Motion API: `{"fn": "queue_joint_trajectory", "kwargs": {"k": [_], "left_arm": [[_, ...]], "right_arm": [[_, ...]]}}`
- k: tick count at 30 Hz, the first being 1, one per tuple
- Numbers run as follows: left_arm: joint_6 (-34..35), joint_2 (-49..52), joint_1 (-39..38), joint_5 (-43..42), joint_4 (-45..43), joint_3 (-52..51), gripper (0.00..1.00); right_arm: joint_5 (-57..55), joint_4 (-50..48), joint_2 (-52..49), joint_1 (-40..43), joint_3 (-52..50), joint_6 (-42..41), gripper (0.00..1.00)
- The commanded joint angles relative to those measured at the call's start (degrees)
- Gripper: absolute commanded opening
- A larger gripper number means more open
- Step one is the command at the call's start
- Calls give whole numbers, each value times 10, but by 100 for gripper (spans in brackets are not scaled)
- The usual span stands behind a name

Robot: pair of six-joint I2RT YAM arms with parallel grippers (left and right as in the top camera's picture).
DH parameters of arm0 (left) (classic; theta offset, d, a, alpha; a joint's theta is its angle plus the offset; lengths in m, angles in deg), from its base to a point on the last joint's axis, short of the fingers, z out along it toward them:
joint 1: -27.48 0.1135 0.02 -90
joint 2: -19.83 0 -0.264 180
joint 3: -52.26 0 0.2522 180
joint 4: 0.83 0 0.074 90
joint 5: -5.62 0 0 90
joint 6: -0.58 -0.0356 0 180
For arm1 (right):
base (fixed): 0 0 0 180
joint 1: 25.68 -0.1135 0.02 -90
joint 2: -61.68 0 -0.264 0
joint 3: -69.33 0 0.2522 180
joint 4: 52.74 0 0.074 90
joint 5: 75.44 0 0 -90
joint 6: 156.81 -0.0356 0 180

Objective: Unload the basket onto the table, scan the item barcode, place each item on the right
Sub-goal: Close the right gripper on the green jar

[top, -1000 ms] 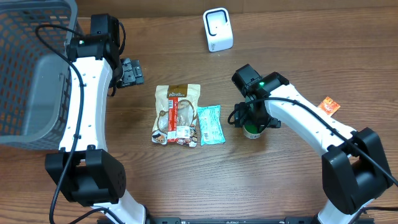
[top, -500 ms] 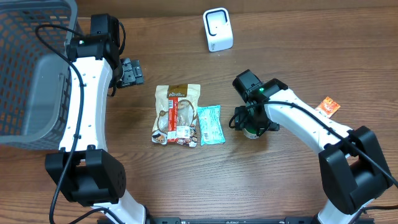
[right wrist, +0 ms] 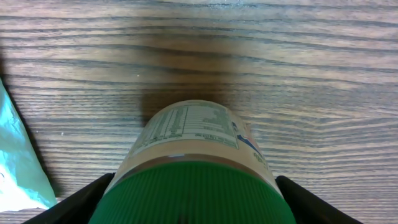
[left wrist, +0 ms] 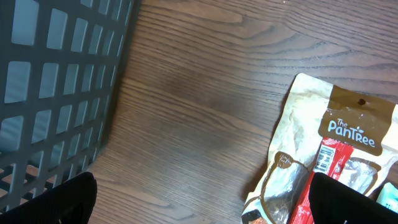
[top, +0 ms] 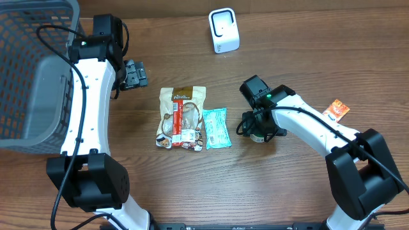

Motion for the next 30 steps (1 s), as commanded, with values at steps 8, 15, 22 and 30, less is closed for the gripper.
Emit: {"fn": "queue_joint_trajectory", "kwargs": {"k": [8,15,22,30], "left_arm": [[0,-1,-4,8,0,9,100],[0,-1,-4,8,0,9,100],[0,-1,-4,8,0,9,99],[0,-1,-4,8,0,9,100]], "right_arm": [[-9,24,-4,-1,-3,3,75],[0,37,-4,-2,-3,28,73],[-1,26,-4,-1,-3,62,81],[-1,14,-4,-1,-3,57,72]]}}
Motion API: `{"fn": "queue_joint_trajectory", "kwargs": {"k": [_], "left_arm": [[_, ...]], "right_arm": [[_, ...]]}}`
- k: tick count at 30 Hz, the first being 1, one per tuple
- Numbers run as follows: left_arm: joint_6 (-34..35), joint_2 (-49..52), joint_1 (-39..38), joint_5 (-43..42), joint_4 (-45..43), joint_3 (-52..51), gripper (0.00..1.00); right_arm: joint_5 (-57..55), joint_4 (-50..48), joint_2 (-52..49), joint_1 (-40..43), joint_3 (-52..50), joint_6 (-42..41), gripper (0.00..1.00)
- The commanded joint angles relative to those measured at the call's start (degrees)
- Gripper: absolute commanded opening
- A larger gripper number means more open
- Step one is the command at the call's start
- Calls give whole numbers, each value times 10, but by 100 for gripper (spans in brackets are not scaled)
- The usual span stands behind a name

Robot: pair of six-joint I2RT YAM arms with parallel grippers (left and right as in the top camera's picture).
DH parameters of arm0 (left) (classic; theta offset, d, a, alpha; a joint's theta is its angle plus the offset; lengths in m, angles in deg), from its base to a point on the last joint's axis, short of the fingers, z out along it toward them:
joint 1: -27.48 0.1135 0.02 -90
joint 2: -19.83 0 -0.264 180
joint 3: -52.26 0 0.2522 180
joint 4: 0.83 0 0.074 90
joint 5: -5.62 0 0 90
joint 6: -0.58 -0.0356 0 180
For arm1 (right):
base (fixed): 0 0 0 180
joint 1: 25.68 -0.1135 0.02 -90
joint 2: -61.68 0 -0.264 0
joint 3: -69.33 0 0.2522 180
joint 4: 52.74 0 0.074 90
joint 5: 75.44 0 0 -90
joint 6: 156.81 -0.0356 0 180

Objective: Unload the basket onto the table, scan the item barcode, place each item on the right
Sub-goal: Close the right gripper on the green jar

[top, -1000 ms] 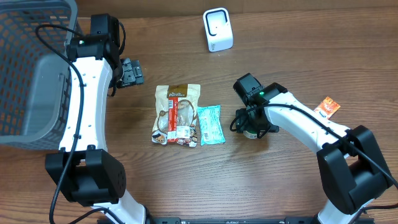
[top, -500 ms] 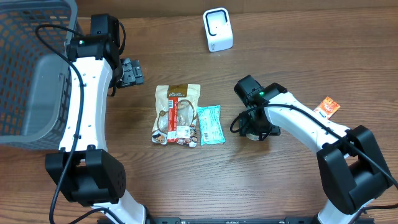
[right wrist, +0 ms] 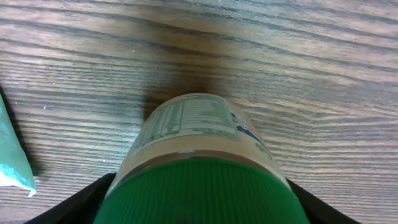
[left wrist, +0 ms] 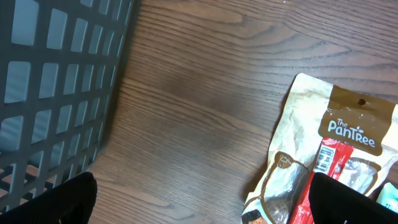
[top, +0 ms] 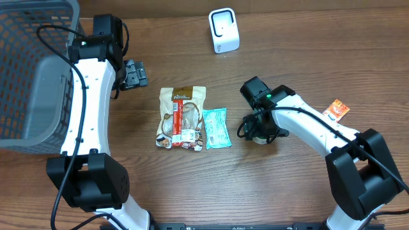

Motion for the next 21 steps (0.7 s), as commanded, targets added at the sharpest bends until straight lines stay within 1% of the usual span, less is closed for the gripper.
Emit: {"fn": "queue_joint_trajectory", "kwargs": {"k": [1,5,9,11,12,21], "left_arm": [[0,-1,-4,8,0,9,100],[0,-1,-4,8,0,9,100],[0,-1,-4,8,0,9,100],[0,-1,-4,8,0,9,99],[0,-1,-4,8,0,9,99],[0,-1,-4,8,0,9,99]], "right_arm": [[-2,-8,-4,-1,-3,1,70],[-1,-26,-4,-1,-3,19,64],[0,-25,-4,-1,-3,71,64],[0,-19,-4,-1,-3,94,71],[-1,-18,-4,-1,-3,96,72],[0,-37,-4,-1,-3,76,84]]}}
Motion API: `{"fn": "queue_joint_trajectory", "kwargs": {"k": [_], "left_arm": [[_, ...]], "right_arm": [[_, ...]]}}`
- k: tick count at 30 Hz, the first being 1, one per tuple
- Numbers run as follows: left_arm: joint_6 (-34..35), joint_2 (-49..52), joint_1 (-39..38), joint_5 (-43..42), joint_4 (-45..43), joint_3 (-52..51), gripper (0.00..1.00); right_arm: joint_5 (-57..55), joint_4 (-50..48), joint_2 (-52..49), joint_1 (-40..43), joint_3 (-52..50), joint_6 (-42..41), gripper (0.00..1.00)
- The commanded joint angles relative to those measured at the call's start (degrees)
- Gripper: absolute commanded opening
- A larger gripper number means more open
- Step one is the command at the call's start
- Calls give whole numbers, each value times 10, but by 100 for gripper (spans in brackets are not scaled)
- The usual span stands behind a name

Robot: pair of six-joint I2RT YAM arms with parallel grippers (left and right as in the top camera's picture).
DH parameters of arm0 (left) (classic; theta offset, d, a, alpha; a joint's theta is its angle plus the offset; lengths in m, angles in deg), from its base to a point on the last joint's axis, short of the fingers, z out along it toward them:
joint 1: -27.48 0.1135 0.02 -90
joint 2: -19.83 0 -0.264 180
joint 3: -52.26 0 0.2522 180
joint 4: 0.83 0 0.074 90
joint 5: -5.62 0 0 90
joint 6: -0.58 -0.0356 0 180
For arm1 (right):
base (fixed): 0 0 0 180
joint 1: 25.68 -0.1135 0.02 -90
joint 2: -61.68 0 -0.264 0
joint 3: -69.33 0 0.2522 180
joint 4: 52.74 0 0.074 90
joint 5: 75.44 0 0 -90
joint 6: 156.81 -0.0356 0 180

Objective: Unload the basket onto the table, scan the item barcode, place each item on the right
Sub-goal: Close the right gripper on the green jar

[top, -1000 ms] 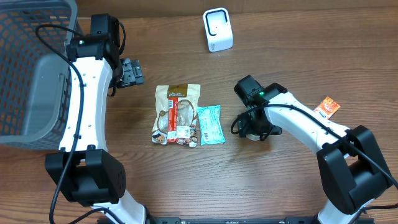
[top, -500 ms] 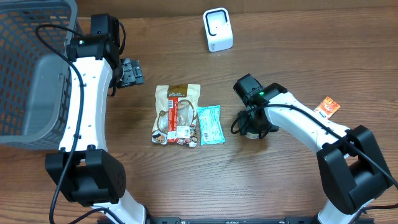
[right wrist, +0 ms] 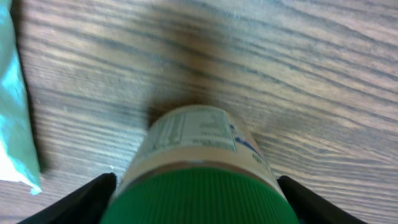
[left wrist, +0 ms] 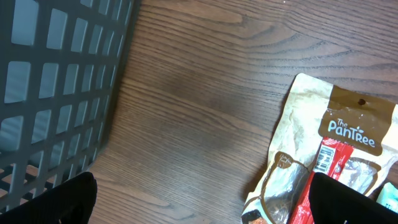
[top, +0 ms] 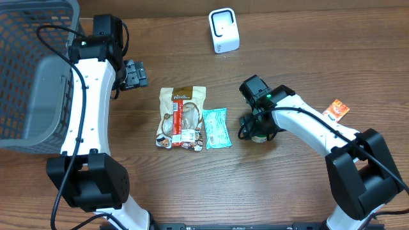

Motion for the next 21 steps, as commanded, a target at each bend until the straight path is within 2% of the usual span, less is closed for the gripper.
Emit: {"fn": "queue_joint_trajectory", "kwargs": {"k": [1,4,8,21], "left_arm": [[0,-1,-4,8,0,9,100],[0,-1,-4,8,0,9,99],[0,-1,-4,8,0,9,100],[0,-1,-4,8,0,9,100]], "right_arm": [[-1,-5,-3,-1,-3,-3,85],[-1,-4,-3,-1,-3,-7,86],[-3,-12,-3,-1,-6,-66,85],[-3,-31,-3,-1,-30,-66,81]]}}
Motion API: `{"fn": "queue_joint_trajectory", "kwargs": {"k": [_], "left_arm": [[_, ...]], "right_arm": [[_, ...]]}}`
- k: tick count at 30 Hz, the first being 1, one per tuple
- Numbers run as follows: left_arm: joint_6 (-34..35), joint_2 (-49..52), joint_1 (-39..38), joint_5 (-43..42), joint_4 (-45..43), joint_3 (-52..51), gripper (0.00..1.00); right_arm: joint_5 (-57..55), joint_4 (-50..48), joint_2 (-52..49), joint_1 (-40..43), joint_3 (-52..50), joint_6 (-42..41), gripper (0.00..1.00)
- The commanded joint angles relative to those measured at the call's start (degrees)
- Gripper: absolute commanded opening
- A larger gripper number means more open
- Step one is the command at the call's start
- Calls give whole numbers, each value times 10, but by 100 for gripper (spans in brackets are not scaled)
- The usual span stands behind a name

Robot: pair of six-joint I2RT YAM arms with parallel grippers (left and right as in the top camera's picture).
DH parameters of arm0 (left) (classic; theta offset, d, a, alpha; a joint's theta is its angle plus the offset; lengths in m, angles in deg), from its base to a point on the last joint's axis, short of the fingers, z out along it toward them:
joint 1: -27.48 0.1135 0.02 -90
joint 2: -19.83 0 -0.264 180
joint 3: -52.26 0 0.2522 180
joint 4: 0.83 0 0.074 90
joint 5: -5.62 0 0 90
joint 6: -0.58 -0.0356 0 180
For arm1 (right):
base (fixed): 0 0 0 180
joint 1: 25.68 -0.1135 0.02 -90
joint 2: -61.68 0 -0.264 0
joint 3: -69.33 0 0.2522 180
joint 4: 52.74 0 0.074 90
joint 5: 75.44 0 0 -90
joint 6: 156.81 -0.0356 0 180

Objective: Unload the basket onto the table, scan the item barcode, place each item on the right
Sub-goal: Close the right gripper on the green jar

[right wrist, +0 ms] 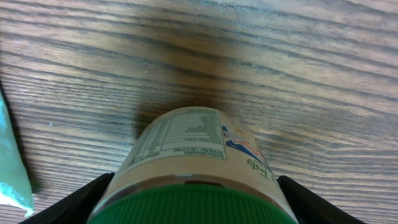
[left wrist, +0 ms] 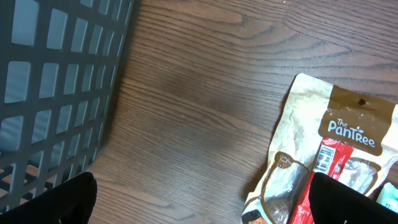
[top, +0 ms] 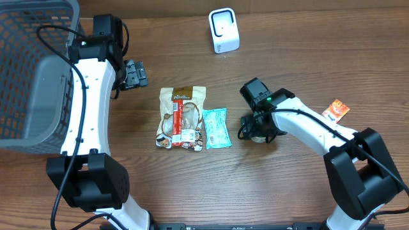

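Observation:
A jar with a green lid and a pale printed label (right wrist: 186, 140) stands on the wooden table, right of centre. My right gripper (right wrist: 193, 208) is shut on it, one black finger on each side of the lid. From overhead the gripper (top: 259, 131) covers most of the jar. The white barcode scanner (top: 223, 30) stands at the back of the table. My left gripper (left wrist: 202, 205) is open and holds nothing; it hangs beside the basket (left wrist: 56, 81), seen from overhead as (top: 134, 74).
A tan Pantree snack pouch (top: 182, 116) and a teal packet (top: 215, 128) lie side by side mid-table, left of the jar. A small orange sachet (top: 335, 110) lies at the far right. The grey mesh basket (top: 32, 76) fills the left side.
My right gripper has shifted slightly with the jar: more of the label shows and less of the teal packet is at the left edge. The left arm has not moved.
At every earlier moment my right gripper was round the green-lidded jar beside the teal packet, with only small shifts of position and angle. The jar remains in the same spot on the table now. My left gripper stayed open by the basket throughout.

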Motion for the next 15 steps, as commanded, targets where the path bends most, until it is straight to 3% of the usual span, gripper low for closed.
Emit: {"fn": "queue_joint_trajectory", "kwargs": {"k": [1,15], "left_arm": [[0,-1,-4,8,0,9,99],[0,-1,-4,8,0,9,100]], "right_arm": [[-3,-6,-3,-1,-5,-6,81],[-3,-11,-3,-1,-5,-6,78]]}}
